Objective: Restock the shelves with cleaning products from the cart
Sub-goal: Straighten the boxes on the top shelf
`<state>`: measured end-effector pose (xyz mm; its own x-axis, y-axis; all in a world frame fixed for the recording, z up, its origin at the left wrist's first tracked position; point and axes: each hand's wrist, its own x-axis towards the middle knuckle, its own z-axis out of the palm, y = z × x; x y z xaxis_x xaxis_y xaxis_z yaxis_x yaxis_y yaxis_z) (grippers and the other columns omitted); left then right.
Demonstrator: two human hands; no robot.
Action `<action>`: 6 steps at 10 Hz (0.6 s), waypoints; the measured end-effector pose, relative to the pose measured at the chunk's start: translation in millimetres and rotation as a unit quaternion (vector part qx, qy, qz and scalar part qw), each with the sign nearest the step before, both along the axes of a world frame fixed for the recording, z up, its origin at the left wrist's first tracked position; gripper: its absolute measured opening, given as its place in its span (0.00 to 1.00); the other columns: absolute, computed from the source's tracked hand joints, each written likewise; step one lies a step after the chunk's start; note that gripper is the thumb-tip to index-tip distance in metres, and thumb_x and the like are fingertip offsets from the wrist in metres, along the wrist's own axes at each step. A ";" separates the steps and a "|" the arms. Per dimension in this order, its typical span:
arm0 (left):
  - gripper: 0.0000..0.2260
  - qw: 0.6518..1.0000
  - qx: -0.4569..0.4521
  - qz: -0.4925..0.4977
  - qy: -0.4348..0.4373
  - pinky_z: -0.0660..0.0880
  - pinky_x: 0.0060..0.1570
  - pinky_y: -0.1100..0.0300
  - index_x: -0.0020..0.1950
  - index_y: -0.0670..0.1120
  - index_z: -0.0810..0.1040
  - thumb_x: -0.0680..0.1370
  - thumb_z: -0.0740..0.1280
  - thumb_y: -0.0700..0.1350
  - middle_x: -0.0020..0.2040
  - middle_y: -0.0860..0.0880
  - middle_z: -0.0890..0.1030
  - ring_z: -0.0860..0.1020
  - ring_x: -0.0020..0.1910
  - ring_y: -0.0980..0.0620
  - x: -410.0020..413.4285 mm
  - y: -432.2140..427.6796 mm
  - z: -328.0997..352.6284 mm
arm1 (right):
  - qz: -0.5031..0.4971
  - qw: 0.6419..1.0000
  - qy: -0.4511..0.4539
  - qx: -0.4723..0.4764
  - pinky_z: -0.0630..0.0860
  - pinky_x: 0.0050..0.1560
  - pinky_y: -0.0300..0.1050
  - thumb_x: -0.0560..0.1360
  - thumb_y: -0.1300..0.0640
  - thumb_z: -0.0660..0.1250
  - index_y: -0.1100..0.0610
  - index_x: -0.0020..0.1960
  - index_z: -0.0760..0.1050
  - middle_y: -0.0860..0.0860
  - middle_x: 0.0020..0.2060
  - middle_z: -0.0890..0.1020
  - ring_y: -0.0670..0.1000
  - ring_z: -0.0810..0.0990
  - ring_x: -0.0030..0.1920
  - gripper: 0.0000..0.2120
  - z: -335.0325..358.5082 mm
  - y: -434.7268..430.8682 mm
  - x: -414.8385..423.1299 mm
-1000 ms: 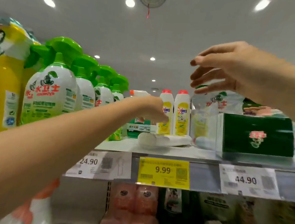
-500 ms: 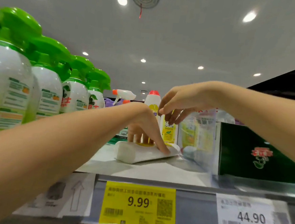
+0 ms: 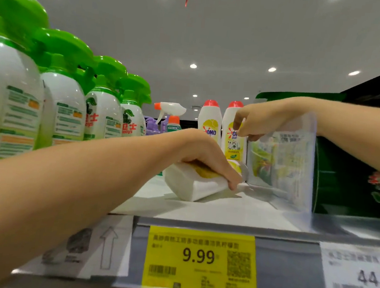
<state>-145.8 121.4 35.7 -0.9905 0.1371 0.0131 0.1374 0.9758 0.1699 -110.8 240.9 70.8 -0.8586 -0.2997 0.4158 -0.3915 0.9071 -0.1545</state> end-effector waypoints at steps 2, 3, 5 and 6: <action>0.20 0.978 0.151 0.002 0.142 0.73 0.31 0.62 0.44 0.50 0.72 0.65 0.75 0.60 0.41 0.49 0.78 0.78 0.36 0.52 -9.2 -5.2 2.4 | -0.011 0.998 -0.007 -0.055 0.70 0.20 0.30 0.79 0.63 0.63 0.58 0.37 0.71 0.48 0.26 0.77 0.42 0.75 0.20 0.12 3.6 4.7 -15.6; 0.23 0.945 0.247 -0.019 0.216 0.69 0.26 0.63 0.49 0.48 0.71 0.66 0.75 0.60 0.39 0.50 0.76 0.75 0.34 0.54 -15.4 -7.1 5.2 | -0.005 0.995 0.001 -0.104 0.69 0.17 0.32 0.78 0.62 0.65 0.56 0.34 0.67 0.45 0.18 0.74 0.40 0.74 0.17 0.14 6.9 8.7 -20.2; 0.31 0.891 0.382 -0.141 0.200 0.68 0.20 0.73 0.65 0.43 0.58 0.73 0.72 0.55 0.43 0.52 0.73 0.74 0.38 0.59 -11.9 -1.2 1.9 | 0.054 0.976 -0.011 -0.212 0.77 0.24 0.35 0.79 0.58 0.65 0.54 0.39 0.71 0.47 0.30 0.79 0.42 0.79 0.23 0.10 10.6 11.4 -12.1; 0.23 0.905 0.378 -0.148 0.125 0.76 0.37 0.61 0.64 0.48 0.63 0.75 0.70 0.50 0.48 0.52 0.75 0.77 0.50 0.51 -7.4 -2.2 8.6 | 0.068 0.973 -0.026 -0.219 0.79 0.30 0.39 0.79 0.59 0.65 0.57 0.47 0.74 0.50 0.38 0.80 0.43 0.81 0.31 0.02 13.0 13.6 -6.0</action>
<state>-153.2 119.3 44.3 -0.8652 0.2540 0.4323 0.4996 0.5083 0.7014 -116.8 254.5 83.8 -0.8468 -0.2166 0.4858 -0.4847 0.6903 -0.5371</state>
